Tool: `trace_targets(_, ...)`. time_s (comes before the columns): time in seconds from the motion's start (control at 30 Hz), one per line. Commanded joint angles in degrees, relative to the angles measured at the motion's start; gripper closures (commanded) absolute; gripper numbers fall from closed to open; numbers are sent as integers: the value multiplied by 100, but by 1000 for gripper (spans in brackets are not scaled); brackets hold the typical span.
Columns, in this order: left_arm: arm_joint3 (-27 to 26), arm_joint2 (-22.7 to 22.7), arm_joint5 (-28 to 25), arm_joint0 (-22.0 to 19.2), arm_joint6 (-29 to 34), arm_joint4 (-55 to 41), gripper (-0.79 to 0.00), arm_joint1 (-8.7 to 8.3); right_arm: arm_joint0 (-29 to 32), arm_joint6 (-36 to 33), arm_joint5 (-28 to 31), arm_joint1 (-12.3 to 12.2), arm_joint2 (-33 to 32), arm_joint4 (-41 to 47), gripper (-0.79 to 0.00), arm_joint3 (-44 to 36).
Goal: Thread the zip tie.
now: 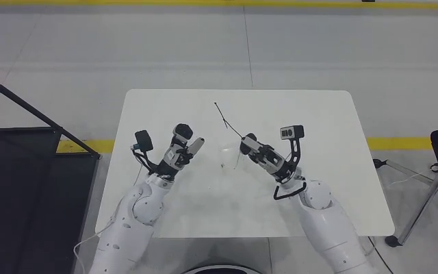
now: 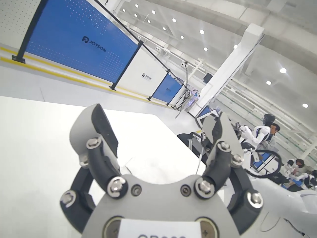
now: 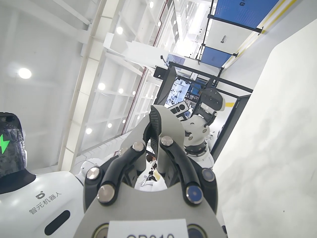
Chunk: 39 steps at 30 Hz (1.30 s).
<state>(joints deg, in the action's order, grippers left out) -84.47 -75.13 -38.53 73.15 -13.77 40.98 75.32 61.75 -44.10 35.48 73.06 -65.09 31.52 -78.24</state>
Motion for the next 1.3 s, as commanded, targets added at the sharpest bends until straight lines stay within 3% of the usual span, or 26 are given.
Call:
trace_targets(0.0, -4, 5, 2, 1, 0, -47, -785, 1, 0, 4, -2, 0, 1, -6, 0, -1)
trace_targets(0.37, -120, 88, 130, 4, 12, 209, -785, 9, 82, 133, -110, 10, 18, 48, 0, -112)
trace_targets(0.43, -119, 170, 219, -23, -161, 528, -696, 24, 98, -43, -218, 17, 37, 359, 0, -139)
trace_targets(0.5, -60, 289, 239, -55, -307, 778, -686, 42, 83, -260, -254, 12, -9, 620, 0, -91)
trace_targets(0.6, 65, 439, 295, -119, -503, 1032, -563, 71, 69, -502, -282, 11, -38, 825, 0, -26)
trace_targets(0.87, 273, 734, 338, -290, -748, 1168, -483, 141, 76, -726, -274, 28, -9, 892, 0, 28)
trace_targets(0.97, 317, 802, 305, -320, -794, 1216, -400, 154, 65, -724, -300, 39, 24, 854, 0, 46)
trace_targets(1.27, 333, 857, 342, -370, -1059, 1220, -388, 189, -7, -643, -359, 78, 118, 690, 0, 98)
